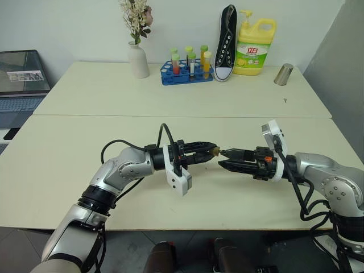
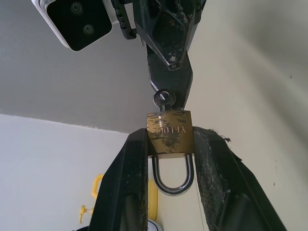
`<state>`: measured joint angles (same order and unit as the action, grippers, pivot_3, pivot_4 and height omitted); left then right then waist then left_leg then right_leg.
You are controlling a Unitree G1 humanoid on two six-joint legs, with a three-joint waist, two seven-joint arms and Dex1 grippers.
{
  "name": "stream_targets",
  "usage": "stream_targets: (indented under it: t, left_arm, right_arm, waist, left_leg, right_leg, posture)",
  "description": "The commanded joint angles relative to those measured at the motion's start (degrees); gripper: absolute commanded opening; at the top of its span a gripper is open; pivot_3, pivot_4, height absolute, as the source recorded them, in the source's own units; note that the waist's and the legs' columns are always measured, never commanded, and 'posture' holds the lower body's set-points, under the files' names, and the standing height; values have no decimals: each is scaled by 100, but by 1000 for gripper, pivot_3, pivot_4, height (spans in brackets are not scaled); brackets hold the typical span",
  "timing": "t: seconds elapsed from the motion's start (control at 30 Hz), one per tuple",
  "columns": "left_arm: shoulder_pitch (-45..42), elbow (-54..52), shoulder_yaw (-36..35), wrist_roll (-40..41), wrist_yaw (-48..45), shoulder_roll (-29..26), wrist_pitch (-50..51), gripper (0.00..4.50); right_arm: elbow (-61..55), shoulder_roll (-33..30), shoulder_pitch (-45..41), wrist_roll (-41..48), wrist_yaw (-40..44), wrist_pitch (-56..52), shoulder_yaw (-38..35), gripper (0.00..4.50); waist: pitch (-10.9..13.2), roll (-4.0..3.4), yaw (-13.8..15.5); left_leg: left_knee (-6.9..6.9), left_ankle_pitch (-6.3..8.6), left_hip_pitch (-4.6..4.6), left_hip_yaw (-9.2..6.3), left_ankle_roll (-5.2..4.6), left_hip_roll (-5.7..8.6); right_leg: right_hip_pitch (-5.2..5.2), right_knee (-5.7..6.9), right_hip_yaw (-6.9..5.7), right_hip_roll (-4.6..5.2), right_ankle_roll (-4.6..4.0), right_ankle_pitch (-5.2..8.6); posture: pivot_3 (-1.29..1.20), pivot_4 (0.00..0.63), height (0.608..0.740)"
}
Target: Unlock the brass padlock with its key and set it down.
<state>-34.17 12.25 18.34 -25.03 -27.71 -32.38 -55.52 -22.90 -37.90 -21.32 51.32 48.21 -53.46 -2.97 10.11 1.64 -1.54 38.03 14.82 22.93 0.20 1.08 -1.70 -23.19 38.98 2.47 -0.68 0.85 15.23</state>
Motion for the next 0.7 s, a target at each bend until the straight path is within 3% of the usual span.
stream_targets:
  t: [0.03,0.4,0.5,0.63,0.7]
  left_arm:
    - [-20,-62,-18,37,49,-58,-41,960]
    - [-21,-51,-2,41,38,-48,-34,960]
    - [-14,-62,-4,54,35,-45,-25,960]
    - [-19,-54,-5,63,25,-45,-35,960]
    - [-31,-45,-5,50,30,-43,-47,960]
  right_arm:
    - [-89,-15,-67,231,-37,-67,-204,1934]
    - [202,124,-201,472,-234,-183,-311,1934]
    - [223,128,-211,498,-234,-202,-305,1363]
    - [249,147,-228,534,-238,-234,-310,27]
    - [254,145,-241,535,-233,-243,-296,0]
  waist:
    - [0,0,0]
    - [0,0,0]
    - [0,0,0]
    - [0,0,0]
    - [0,0,0]
  left_leg:
    - [0,0,0,-1,0,0]
    - [0,0,0,-1,0,0]
    - [0,0,0,0,0,0]
    - [0,0,0,0,0,0]
    - [0,0,0,1,0,0]
  right_leg:
    - [0,0,0,0,0,0]
    - [0,0,2,0,0,0]
    - [0,0,2,0,0,0]
    - [0,0,2,0,0,0]
    - [0,0,2,0,0,0]
  posture:
    - [0,150,740]
    - [0,150,740]
    - [0,150,740]
    - [0,150,740]
    - [0,150,740]
